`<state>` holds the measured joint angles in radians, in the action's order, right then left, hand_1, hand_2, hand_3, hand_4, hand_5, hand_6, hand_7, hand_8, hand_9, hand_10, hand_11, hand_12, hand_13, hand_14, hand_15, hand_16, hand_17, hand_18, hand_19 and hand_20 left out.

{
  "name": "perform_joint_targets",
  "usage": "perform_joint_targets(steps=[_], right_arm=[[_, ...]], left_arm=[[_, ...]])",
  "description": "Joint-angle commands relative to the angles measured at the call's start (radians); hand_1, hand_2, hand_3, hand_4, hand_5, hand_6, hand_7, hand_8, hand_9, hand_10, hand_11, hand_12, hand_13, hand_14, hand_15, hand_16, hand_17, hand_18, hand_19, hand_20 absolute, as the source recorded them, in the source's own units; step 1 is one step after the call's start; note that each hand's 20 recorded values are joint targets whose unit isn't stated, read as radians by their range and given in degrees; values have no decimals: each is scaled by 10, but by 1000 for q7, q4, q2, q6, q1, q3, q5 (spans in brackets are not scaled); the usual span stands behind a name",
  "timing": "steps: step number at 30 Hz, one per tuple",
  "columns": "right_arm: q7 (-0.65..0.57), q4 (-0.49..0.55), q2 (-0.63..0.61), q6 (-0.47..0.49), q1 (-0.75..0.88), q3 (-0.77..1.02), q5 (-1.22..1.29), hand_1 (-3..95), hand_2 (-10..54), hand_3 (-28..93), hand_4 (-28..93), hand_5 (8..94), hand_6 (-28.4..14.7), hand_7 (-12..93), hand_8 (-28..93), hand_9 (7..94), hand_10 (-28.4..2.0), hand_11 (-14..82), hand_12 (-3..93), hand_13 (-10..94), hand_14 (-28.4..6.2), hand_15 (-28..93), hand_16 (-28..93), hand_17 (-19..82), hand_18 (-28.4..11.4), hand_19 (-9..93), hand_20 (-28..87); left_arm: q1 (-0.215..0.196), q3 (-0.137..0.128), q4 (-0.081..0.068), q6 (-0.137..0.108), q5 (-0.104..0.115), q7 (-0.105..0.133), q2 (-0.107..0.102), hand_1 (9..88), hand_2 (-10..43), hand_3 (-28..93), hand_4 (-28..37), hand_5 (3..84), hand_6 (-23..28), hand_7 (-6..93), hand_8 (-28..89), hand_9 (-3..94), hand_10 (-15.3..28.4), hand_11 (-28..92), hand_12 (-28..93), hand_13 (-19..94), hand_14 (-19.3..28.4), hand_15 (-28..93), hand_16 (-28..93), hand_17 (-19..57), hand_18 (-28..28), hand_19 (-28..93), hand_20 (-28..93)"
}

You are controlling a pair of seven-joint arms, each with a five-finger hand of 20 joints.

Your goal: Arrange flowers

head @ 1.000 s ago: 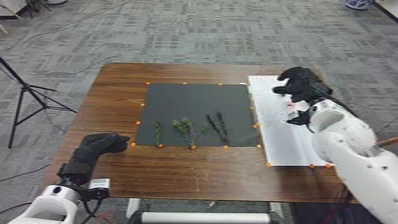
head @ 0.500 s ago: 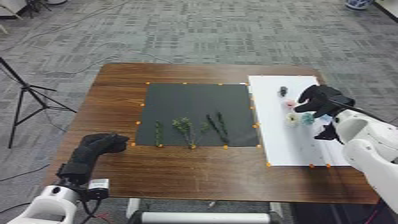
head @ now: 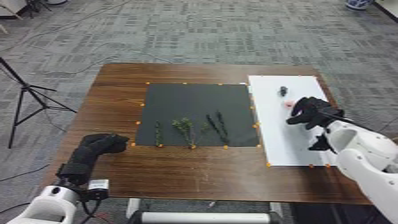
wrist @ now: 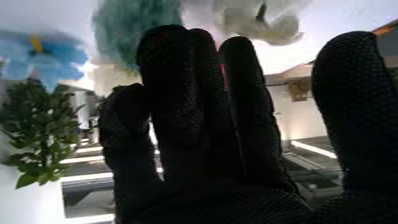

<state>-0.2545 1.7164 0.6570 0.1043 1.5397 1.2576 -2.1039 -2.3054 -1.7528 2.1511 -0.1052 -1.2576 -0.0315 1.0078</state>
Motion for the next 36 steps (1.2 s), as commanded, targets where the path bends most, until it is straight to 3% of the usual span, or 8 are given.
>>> perform_joint_targets(steps=[1, 9, 12, 19, 24, 27, 30, 36], right_arm=[[12, -9, 20, 18, 8, -43, -30, 342, -95, 651, -153, 633, -43, 193, -52, 714, -152, 200, 227, 737, -117, 509, 335, 392, -222, 774, 540], [41, -26, 2, -32, -20, -116, -80, 424, -95, 653, -178, 661, -33, 192, -35, 753, -127, 213, 224, 772, -96, 529, 346, 422, -211, 811, 540], [44, -41, -10, -130, -42, -154, -89, 550, -95, 577, -175, 713, -12, 201, 137, 839, -97, 129, 338, 818, -73, 527, 357, 461, -199, 851, 524], [50, -44, -32, -274, -118, -183, -86, 585, -95, 578, -190, 768, 6, 220, 131, 888, -93, 135, 340, 852, -53, 527, 363, 491, -188, 881, 506], [55, -13, -36, -289, -180, -177, -69, 581, -95, 586, -191, 773, 8, 221, 121, 889, -97, 135, 333, 852, -52, 525, 367, 492, -185, 885, 501], [53, 17, -35, -278, -225, -193, -32, 579, -95, 589, -192, 775, 8, 220, 116, 889, -99, 134, 329, 851, -51, 525, 368, 492, -184, 886, 500], [74, 47, -32, -229, -274, -227, -24, 577, -95, 593, -192, 776, 8, 220, 113, 888, -100, 133, 326, 851, -51, 525, 368, 492, -183, 887, 499], [94, 120, 1, -72, -359, -307, 144, 574, -95, 596, -191, 778, 8, 220, 110, 890, -99, 128, 320, 861, -41, 538, 371, 505, -178, 903, 497]], left_arm=[[-10, 2, 8, 10, -6, -8, 20, 296, 97, 633, -250, 580, 23, 214, -76, 551, 152, 281, 186, 411, 199, 379, 23, 16, 161, 367, 339], [-10, -3, 9, 6, -4, -9, 19, 297, 97, 632, -249, 580, 22, 215, -76, 551, 152, 281, 187, 411, 198, 376, 22, 16, 162, 364, 336], [-11, -2, 9, 4, -5, -9, 19, 296, 97, 633, -250, 580, 23, 214, -76, 551, 152, 281, 187, 411, 198, 377, 22, 16, 161, 359, 333], [-11, -3, 4, -15, 1, 1, 13, 295, 97, 634, -251, 580, 23, 214, -76, 551, 152, 282, 187, 411, 199, 377, 23, 14, 163, 353, 330], [-20, 2, -7, -96, 15, 62, -3, 296, 97, 634, -251, 583, 22, 217, -75, 556, 152, 284, 186, 414, 198, 379, 23, 13, 164, 348, 326], [-20, -9, -24, -157, 49, 101, -18, 296, 97, 637, -251, 588, 23, 220, -76, 563, 153, 287, 185, 420, 197, 382, 23, 14, 163, 345, 324], [-31, -28, -35, -227, 105, 134, -30, 295, 97, 640, -253, 593, 23, 222, -75, 573, 154, 292, 186, 426, 198, 384, 23, 18, 164, 335, 317], [-61, -57, -39, -305, 165, 186, -36, 287, 96, 646, -263, 598, 23, 225, -76, 577, 154, 294, 185, 429, 199, 379, 19, 34, 158, 279, 282]])
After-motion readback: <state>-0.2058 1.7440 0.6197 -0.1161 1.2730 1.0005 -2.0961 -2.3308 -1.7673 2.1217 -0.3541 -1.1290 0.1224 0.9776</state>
